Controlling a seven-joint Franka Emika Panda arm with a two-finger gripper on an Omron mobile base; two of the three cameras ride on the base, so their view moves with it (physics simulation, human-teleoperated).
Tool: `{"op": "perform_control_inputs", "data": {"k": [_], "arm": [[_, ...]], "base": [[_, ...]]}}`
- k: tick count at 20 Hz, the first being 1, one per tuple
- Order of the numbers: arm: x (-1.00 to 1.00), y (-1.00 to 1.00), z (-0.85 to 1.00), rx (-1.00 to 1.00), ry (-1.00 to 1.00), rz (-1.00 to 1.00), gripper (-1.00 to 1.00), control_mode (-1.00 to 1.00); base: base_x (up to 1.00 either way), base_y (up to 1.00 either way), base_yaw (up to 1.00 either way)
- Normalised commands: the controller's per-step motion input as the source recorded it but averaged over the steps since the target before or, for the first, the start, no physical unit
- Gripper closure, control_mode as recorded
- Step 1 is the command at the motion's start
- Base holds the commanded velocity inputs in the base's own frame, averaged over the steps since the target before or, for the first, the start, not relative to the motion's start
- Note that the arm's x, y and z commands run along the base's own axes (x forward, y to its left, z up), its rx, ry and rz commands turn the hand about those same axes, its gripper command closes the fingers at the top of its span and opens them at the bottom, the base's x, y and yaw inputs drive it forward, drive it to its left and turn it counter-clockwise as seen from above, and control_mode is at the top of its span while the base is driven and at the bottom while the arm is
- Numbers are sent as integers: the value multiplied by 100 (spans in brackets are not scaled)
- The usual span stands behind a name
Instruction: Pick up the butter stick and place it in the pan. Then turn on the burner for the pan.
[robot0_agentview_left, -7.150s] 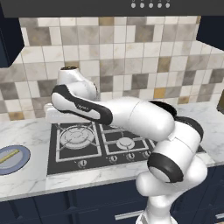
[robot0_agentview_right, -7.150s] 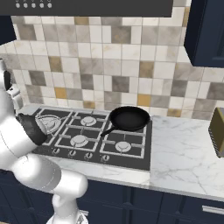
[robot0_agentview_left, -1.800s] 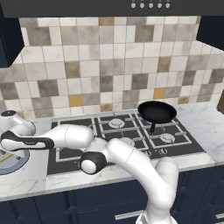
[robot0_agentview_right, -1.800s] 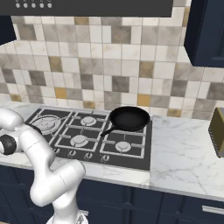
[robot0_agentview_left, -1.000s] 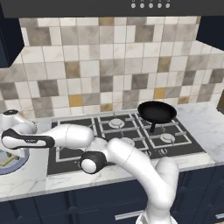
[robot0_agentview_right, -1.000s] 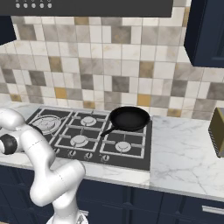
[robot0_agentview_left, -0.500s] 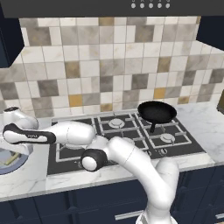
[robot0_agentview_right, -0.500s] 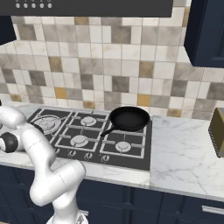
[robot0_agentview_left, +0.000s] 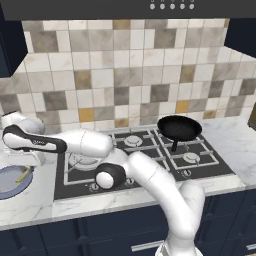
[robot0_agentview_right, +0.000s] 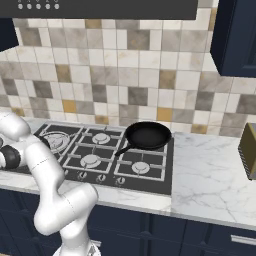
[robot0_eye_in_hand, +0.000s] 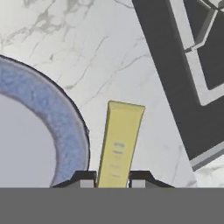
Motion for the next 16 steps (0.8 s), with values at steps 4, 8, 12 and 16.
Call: {"op": "perform_control_inputs", "data": {"k": [4,8,12,16], "arm": [[-64,-90,24,0,0,0,100,-100],[-42,-97,29,0,-4,0,100,-100],[-42,-100,28,2,-10,0,100,-100],[-25,-100,24,7,-15,0,100,-100]], "base": [[0,0,0],[0,0,0],[0,0,0],[0,0,0]]}}
